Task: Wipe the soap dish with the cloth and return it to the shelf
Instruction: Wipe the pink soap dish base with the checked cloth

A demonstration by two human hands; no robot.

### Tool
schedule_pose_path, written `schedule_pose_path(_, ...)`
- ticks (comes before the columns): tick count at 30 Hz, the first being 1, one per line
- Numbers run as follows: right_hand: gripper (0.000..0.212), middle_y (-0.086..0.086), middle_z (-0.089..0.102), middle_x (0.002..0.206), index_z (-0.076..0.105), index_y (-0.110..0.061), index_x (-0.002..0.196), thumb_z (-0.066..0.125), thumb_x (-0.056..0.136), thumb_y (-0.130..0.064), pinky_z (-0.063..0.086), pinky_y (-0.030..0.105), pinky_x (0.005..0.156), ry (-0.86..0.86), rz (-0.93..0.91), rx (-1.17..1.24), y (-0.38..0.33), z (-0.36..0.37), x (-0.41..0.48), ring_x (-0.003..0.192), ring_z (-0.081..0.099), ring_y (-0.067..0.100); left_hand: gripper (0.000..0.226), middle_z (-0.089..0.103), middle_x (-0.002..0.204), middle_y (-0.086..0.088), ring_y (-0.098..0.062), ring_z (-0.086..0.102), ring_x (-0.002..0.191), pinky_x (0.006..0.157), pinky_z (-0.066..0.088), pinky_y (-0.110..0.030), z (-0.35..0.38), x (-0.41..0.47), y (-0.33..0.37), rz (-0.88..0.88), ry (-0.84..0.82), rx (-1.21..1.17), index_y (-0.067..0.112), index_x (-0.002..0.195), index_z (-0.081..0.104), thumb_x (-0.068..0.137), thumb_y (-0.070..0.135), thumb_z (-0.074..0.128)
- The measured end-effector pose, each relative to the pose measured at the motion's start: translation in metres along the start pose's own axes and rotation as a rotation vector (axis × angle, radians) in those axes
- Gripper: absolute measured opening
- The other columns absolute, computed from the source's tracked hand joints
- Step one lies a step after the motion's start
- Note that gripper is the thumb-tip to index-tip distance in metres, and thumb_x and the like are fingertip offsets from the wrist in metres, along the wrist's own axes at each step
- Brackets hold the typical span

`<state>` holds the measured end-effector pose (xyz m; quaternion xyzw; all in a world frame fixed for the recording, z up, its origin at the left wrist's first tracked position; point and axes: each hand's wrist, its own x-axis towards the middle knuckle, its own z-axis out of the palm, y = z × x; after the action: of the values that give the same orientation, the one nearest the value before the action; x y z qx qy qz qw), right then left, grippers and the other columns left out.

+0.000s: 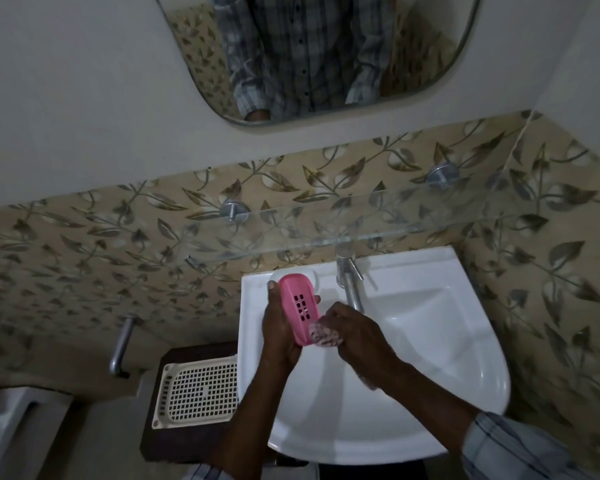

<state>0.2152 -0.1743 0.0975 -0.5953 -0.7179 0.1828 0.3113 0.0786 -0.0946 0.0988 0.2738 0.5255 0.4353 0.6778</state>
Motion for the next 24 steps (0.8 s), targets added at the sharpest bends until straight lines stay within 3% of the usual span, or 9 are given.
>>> schedule_pose_path(4,0.028,0.003,0.064,0.103,0.066,-0.017,0.111,0.061,0.086,-0.007,0.058,0.035,0.067,-0.076,0.039,-0.065,-0.009,0.001,0.000,0.085,0.067,0.025,0.066,0.079,0.095,-0.018,-0.029,0.077,0.080,0.071,0.062,-0.037,0.000,0.001,-0.002,0.001,0.047,0.034,0.014,0.113,0.069,0.095,0.069,0.037)
schedule_pose_path(6,0.010,0.002,0.068,0.088,0.065,-0.021,0.096,0.062,0.088,-0.018,0.057,0.034,0.056,-0.102,0.148,0.122,-0.011,-0.005,0.001,0.067,0.069,0.024,0.067,0.078,0.095,-0.020,-0.030,0.076,0.082,0.073,0.063,-0.039,-0.002,-0.002,-0.002,-0.031,0.012,0.004,0.012,0.112,0.068,0.095,0.069,0.038)
schedule_pose_path(9,0.011,0.000,0.066,0.073,0.059,-0.025,0.080,0.067,0.088,-0.026,0.047,0.021,0.040,0.109,0.435,0.258,0.000,-0.016,0.017,0.053,0.062,0.015,0.063,0.077,0.086,-0.016,-0.028,0.076,0.075,0.070,0.063,-0.041,-0.004,-0.001,-0.002,-0.060,-0.016,-0.055,0.011,0.109,0.069,0.096,0.065,0.040)
schedule_pose_path(11,0.010,-0.004,0.069,0.078,0.058,-0.027,0.086,0.068,0.084,-0.026,0.050,0.015,0.051,0.226,0.606,0.434,0.003,-0.022,0.024,0.068,0.068,0.017,0.067,0.075,0.088,-0.018,-0.032,0.073,0.077,0.075,0.060,-0.043,-0.009,-0.002,0.004,-0.065,-0.012,-0.108,0.007,0.117,0.067,0.096,0.065,0.040)
schedule_pose_path(15,0.032,0.006,0.070,0.098,0.060,-0.015,0.108,0.061,0.075,-0.018,0.060,0.041,0.078,0.279,0.734,0.654,0.016,-0.032,0.031,0.090,0.069,0.026,0.079,0.068,0.098,-0.022,-0.035,0.068,0.083,0.076,0.055,-0.043,-0.017,-0.003,0.017,-0.237,-0.092,-0.126,0.002,0.135,0.055,0.096,0.068,0.036)
schedule_pose_path(17,0.029,-0.002,0.065,0.107,0.064,-0.022,0.108,0.062,0.080,-0.015,0.053,0.018,0.080,0.410,0.446,0.443,0.007,-0.038,0.033,0.095,0.064,0.015,0.084,0.068,0.106,-0.026,-0.037,0.069,0.089,0.078,0.057,-0.045,-0.014,-0.003,0.021,-0.313,-0.142,-0.139,0.002,0.140,0.052,0.094,0.070,0.038)
schedule_pose_path(19,0.034,-0.002,0.057,0.117,0.065,-0.028,0.110,0.059,0.084,-0.009,0.040,0.003,0.085,0.266,0.016,0.291,-0.014,-0.030,0.031,0.097,0.058,0.007,0.090,0.064,0.121,-0.028,-0.038,0.066,0.102,0.089,0.055,-0.047,-0.010,-0.004,0.026,-0.357,-0.244,-0.183,0.002,0.146,0.047,0.092,0.073,0.037)
schedule_pose_path(22,0.044,0.007,0.062,0.123,0.065,-0.025,0.123,0.063,0.083,-0.007,0.045,0.028,0.089,0.039,-0.482,-0.062,-0.015,-0.011,0.016,0.106,0.057,0.022,0.095,0.071,0.111,-0.023,-0.035,0.070,0.098,0.084,0.059,-0.045,-0.015,-0.001,0.036,-0.478,-0.340,-0.054,-0.001,0.135,0.055,0.089,0.079,0.034)
schedule_pose_path(24,0.058,0.010,0.061,0.131,0.059,-0.023,0.132,0.071,0.079,-0.003,0.048,0.038,0.091,-0.086,-0.611,-0.185,0.004,-0.015,0.020,0.114,0.057,0.032,0.090,0.070,0.109,-0.023,-0.034,0.070,0.096,0.083,0.059,-0.043,-0.017,-0.006,0.035,-0.512,-0.354,-0.015,-0.002,0.133,0.055,0.091,0.075,0.036)
